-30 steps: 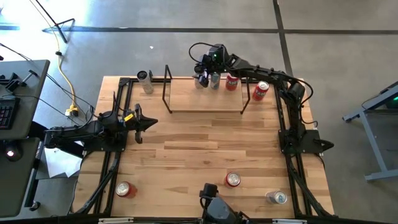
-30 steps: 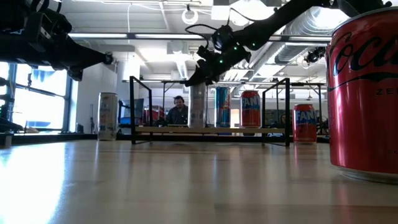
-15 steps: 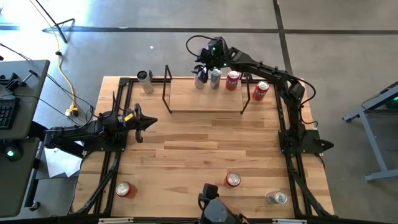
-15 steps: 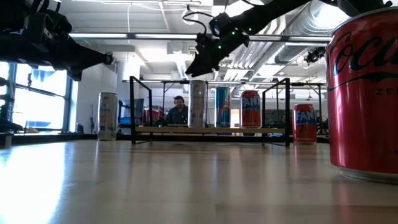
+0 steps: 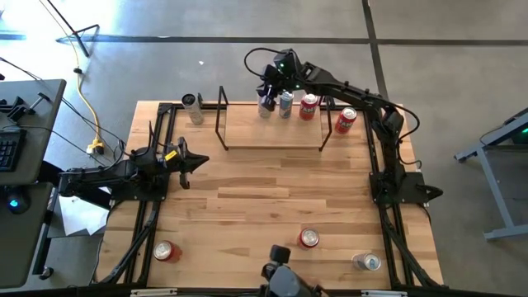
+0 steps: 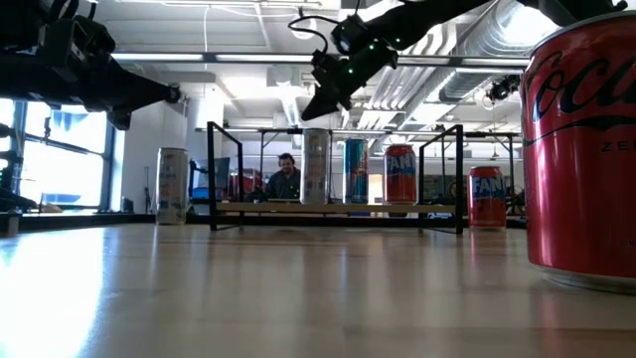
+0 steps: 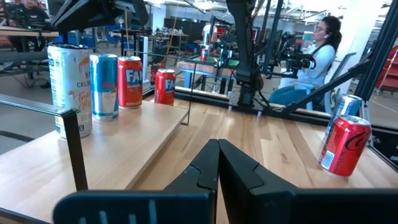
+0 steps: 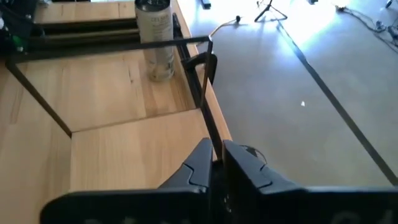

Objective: Place canned beverage on shelf
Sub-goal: Put the right red black soda can on the shelf

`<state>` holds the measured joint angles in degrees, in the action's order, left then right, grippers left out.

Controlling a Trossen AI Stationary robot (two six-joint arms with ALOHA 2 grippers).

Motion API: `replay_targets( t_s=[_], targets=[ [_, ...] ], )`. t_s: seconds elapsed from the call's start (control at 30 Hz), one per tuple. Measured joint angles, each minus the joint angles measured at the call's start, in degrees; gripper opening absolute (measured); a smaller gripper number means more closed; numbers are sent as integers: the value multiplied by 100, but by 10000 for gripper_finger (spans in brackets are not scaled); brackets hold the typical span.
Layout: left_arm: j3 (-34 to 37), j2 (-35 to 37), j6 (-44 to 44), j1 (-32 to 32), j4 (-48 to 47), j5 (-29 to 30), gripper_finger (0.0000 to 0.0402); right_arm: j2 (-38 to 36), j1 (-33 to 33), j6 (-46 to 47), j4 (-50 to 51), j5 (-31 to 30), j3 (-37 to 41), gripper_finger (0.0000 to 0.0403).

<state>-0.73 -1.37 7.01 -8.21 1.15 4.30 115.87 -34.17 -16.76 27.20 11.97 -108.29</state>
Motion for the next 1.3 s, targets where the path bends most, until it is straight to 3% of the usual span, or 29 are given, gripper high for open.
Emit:
replay_targets(
  t_s=[0.17,0.37,0.5,0.7,1.13,1.3],
  targets=[
    [0,0,135,0,22,2,0,-55,-33,-274,336,-29,1,2],
    [2,-136,232,0,493,-61,0,-519,248,-631,440,-570,57,0],
    [0,-385,293,-2,667,-230,0,-762,521,-572,-400,-63,759,0],
    [-178,-836,197,-2,647,-688,0,-1093,1208,-370,-2242,-348,2433,0],
    [-1404,-2539,-458,83,116,-1292,0,-2685,2890,447,-3959,-1858,4869,0],
    [-1807,-3346,-716,420,0,-1280,0,-3202,3614,881,-3821,-2968,5405,0]
  ],
)
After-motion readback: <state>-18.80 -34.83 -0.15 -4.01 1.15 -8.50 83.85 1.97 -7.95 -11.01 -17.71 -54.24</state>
